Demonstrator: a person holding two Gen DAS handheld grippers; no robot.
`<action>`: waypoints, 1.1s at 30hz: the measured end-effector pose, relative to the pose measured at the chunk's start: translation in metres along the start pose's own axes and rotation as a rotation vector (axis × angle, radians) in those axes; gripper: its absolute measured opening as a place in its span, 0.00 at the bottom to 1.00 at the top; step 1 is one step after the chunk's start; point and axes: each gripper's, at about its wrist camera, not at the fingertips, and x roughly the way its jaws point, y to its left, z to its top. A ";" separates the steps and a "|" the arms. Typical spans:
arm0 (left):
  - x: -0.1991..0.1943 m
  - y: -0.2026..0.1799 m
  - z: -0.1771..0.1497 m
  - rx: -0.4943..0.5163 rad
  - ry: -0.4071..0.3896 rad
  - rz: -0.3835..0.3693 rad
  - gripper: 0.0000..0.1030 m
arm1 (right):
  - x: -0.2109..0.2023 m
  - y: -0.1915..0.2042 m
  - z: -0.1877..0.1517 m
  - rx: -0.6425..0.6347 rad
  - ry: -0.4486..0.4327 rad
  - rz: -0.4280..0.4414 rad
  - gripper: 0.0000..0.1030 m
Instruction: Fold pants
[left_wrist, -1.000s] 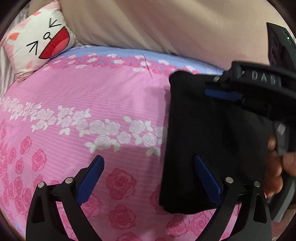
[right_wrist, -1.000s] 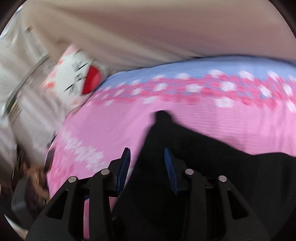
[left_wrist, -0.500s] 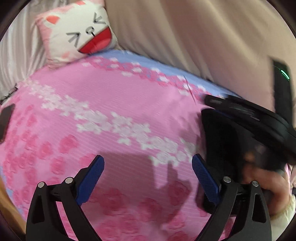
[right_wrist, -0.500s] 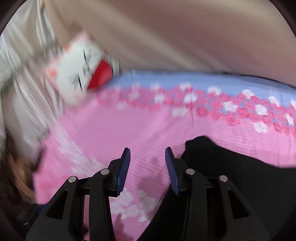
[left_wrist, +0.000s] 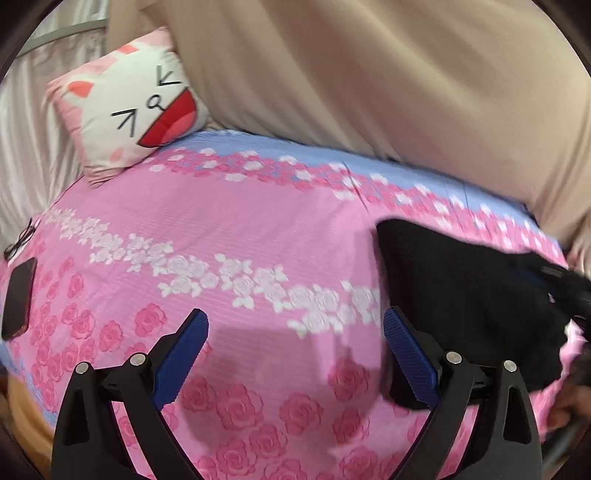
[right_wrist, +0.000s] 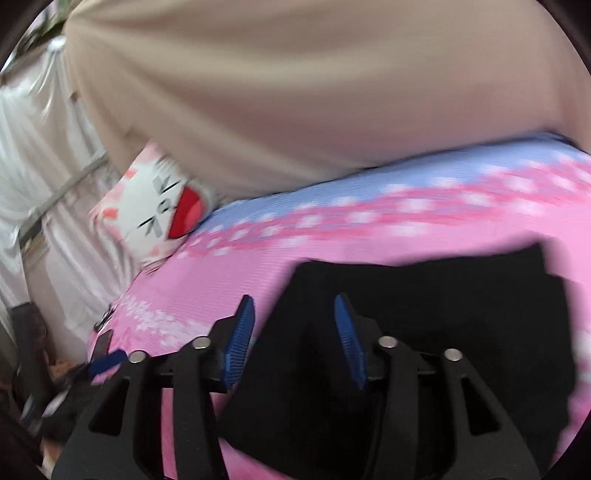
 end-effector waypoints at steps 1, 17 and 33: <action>0.002 -0.005 -0.004 0.009 0.012 -0.012 0.91 | -0.024 -0.019 -0.009 0.004 -0.008 -0.078 0.53; 0.039 -0.087 -0.060 0.285 0.083 0.084 0.94 | -0.037 -0.039 -0.087 -0.334 0.177 -0.406 0.52; 0.047 -0.072 -0.047 0.193 0.142 -0.064 0.52 | -0.053 -0.087 -0.069 0.111 0.165 -0.212 0.12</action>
